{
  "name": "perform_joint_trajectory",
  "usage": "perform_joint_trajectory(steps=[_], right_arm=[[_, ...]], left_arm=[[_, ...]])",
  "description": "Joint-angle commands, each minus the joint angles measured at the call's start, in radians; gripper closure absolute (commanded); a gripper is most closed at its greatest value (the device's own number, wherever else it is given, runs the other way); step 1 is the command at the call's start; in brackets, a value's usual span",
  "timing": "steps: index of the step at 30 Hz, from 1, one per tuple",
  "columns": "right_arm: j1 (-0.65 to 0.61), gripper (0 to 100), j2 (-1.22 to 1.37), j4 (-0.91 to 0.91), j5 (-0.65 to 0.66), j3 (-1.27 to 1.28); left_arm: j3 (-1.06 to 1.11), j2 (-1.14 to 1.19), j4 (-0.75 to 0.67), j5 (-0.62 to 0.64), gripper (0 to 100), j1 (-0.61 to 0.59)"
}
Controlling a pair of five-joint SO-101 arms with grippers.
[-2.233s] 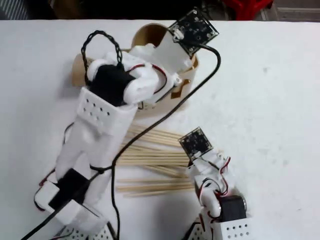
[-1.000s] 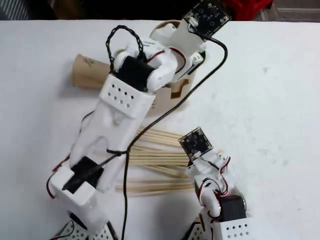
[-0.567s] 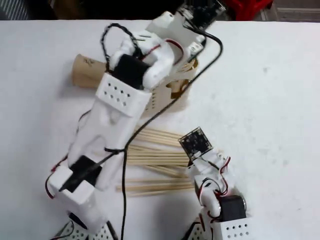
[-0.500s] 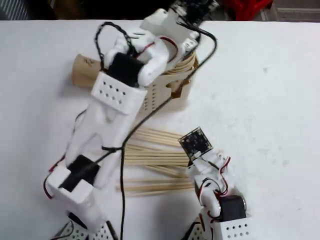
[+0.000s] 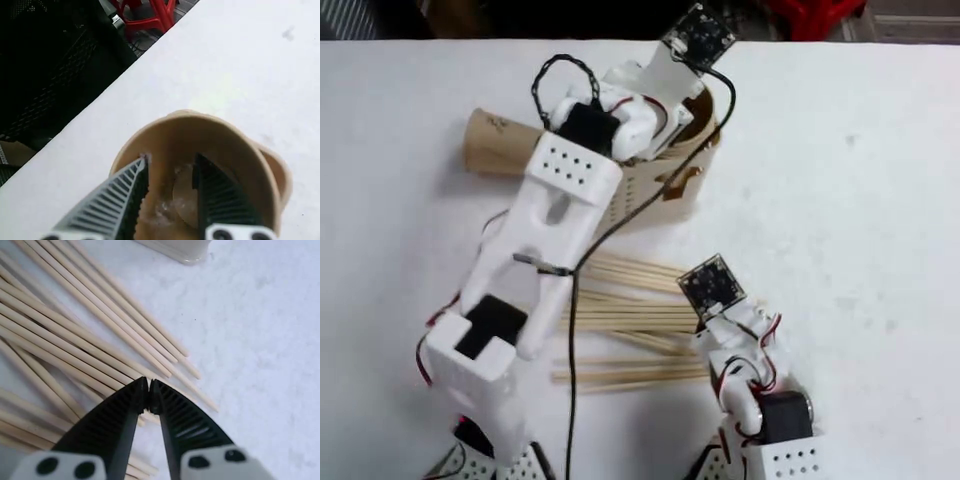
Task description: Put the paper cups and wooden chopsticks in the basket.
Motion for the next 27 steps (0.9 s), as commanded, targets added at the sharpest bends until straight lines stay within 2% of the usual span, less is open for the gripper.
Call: perform_joint_trajectory(steps=[1, 5, 12, 17, 21, 24, 27], right_arm=[[-0.001, 98.1, -0.007, -0.021, 0.011, -0.003], [-0.001, 98.1, -0.007, -0.021, 0.011, -0.003], [-0.001, 98.1, -0.007, -0.021, 0.011, -0.003], [-0.004, 98.1, -0.007, -0.021, 0.011, -0.003], [-0.001, 98.1, -0.007, -0.021, 0.011, -0.003], [-0.001, 98.1, -0.007, -0.021, 0.011, -0.003], [-0.001, 98.1, -0.007, -0.021, 0.011, -0.003]], left_arm=[[-0.002, 0.001, -0.012, 0.012, 83, -0.008], [-0.069, -0.025, 0.006, 0.011, 83, -0.021], [-0.419, -0.088, 0.230, 0.011, 83, -0.101], [-0.612, -0.081, 0.370, 0.012, 83, -0.277], [-0.628, -0.054, 0.425, 0.014, 83, -0.441], [-0.626, 0.016, 0.459, 0.066, 83, -0.565], [-0.626, 0.130, 0.491, 0.084, 83, -0.641]])
